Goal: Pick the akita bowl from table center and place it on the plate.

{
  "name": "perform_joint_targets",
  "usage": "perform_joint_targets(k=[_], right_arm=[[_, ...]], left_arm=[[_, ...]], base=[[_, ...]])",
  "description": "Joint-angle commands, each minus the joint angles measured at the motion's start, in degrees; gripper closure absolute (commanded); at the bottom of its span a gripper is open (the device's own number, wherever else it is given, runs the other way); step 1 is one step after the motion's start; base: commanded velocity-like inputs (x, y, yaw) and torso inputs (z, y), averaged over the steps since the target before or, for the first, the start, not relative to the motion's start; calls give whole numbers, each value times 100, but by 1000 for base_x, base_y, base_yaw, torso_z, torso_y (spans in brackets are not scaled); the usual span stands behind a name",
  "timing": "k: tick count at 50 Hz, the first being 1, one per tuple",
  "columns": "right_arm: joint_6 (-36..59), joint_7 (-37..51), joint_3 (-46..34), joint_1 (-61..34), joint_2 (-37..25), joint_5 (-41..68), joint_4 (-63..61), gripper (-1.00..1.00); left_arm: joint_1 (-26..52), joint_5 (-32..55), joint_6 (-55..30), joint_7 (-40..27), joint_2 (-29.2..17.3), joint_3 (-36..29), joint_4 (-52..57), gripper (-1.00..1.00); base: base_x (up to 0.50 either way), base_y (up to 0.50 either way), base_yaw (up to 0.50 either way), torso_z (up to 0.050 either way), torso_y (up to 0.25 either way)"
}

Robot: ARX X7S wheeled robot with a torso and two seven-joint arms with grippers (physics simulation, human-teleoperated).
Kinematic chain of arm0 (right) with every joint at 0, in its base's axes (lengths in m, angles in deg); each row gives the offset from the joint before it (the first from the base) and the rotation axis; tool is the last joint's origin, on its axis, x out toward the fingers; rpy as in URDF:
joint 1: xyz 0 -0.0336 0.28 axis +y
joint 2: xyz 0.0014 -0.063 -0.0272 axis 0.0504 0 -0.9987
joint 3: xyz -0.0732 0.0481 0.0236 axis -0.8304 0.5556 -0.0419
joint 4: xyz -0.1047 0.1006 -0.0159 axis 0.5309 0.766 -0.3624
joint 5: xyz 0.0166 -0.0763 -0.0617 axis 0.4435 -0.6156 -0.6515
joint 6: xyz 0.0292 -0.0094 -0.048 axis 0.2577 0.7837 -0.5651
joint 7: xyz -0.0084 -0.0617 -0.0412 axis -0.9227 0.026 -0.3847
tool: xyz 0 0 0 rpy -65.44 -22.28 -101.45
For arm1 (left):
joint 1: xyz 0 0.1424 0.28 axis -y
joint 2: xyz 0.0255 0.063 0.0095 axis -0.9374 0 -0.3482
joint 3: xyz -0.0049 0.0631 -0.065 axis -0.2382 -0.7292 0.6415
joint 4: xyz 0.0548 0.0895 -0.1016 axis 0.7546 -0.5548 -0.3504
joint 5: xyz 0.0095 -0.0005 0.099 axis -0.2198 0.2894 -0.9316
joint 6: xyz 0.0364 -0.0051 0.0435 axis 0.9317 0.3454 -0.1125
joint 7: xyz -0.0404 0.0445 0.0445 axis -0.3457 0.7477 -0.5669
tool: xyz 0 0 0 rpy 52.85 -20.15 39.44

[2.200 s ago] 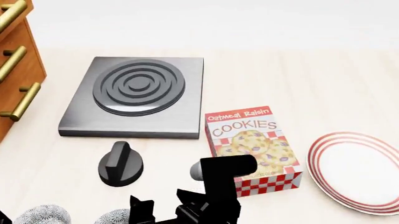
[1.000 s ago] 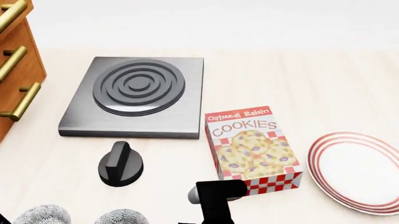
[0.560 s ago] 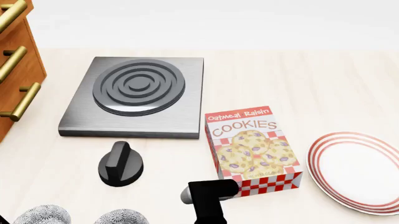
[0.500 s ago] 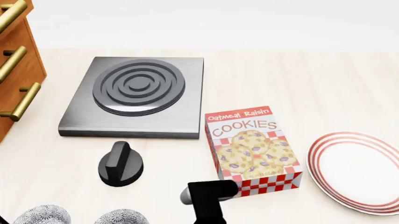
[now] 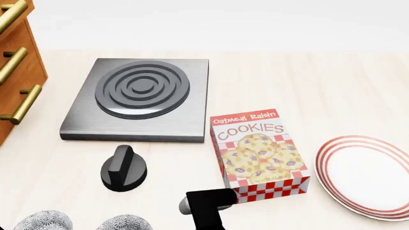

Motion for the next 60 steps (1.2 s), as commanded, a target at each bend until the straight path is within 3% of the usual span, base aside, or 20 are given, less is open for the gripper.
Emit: perform_joint_targets(k=[1, 10, 11, 28, 35, 42, 60], right_arm=[[-79, -80, -60, -86, 30, -18, 201, -100], [-130, -107, -84, -85, 23, -3, 247, -100], [-145, -114, -90, -78, 25, -7, 256, 100], [-296, 192, -41, -49, -138, -84, -185, 100], [-833, 519, 573, 62, -449, -12, -1209, 100], [-1128, 932, 706, 237, -847, -313, -2357, 100], [-1294, 1640, 1036, -3, -1300, -715, -3563, 100]], left_arm=[[-6, 49, 19, -11, -19, 13, -21, -100], [-14, 55, 22, -29, -29, -6, -18, -100], [-14, 58, 20, -30, -31, -7, -19, -100], [-55, 112, 31, -45, -43, -31, 6, -100], [-90, 119, 38, -53, -46, -53, 42, -100], [-83, 111, 29, -67, -50, -96, 78, -100], [-16, 170, -112, -130, -112, -142, 198, -100]], base=[[0, 0, 0, 0, 0], [0, 0, 0, 0, 0], [0, 0, 0, 0, 0], [0, 0, 0, 0, 0], [0, 0, 0, 0, 0], [0, 0, 0, 0, 0], [0, 0, 0, 0, 0]])
